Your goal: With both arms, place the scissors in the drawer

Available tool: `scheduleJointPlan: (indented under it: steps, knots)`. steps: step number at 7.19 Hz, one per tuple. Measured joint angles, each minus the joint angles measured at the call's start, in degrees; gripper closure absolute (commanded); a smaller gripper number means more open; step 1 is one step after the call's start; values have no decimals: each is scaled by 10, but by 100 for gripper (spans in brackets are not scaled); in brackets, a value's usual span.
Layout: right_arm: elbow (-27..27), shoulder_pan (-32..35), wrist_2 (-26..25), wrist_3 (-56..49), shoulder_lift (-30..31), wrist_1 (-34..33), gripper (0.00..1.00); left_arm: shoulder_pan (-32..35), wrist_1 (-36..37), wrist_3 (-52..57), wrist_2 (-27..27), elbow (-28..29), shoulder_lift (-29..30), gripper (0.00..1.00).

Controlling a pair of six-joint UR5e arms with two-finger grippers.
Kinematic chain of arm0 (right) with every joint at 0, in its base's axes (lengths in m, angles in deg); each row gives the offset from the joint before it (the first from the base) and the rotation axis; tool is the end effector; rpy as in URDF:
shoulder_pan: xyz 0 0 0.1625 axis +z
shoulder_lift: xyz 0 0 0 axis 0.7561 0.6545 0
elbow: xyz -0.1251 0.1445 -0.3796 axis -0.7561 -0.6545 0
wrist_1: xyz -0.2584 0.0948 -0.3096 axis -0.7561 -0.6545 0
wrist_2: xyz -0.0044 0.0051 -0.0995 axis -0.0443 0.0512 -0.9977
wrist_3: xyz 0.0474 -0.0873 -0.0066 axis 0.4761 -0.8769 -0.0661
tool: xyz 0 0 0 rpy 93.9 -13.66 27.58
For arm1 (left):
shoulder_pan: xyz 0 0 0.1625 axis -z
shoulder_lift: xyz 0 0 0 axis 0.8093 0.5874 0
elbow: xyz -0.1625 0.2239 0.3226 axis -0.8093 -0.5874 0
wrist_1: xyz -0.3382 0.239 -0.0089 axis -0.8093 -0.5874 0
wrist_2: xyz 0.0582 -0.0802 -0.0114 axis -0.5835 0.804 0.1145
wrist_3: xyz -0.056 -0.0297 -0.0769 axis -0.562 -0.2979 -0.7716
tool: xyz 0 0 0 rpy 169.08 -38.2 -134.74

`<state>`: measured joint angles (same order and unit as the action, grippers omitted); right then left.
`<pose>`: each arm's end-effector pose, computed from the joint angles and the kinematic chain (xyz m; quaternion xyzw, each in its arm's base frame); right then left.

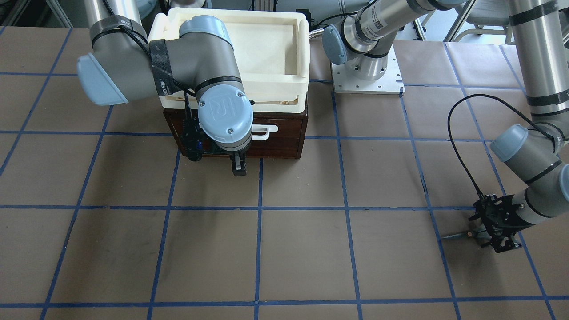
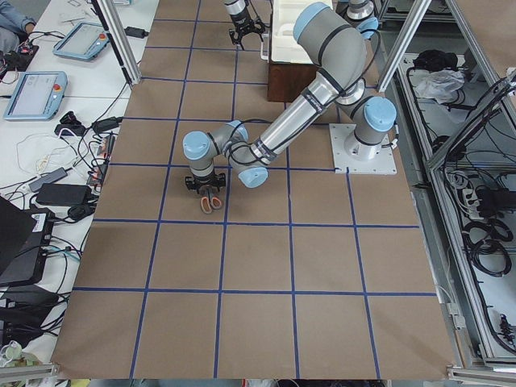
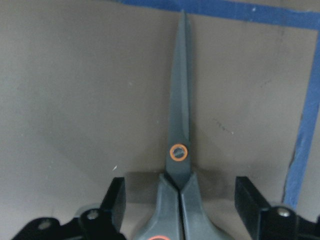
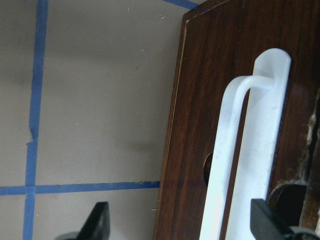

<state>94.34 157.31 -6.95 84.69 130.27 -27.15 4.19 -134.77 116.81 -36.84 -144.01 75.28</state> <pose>0.3215 -0.5214 0.3140 -0.6430 -0.7380 -0.1431 0.1465 0.2255 -0.6243 0.1700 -0.6550 -0.7554 0.0167 0.0110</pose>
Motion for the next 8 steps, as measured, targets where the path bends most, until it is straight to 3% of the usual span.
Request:
scheduleJointPlan:
  steps: [1,2,3,5,7,8]
  knots:
    - [4,0,1,0,0,2,0,0,3,1,0,0,2,38]
    - [7,0,2,0,-2,3,0,0,5,1,0,1,3,59]
    - [8,0,3,0,-7,2,0,0,7,2,1,1,3,70]
    - [8,0,4,0,-17,0,0,0,12,7,4,1,5,77]
    - [8,0,3,0,-19,2,0,0,13,8,5,1,5,91]
    - [9,0,3,0,-21,3,0,0,13,8,6,1,5,92]
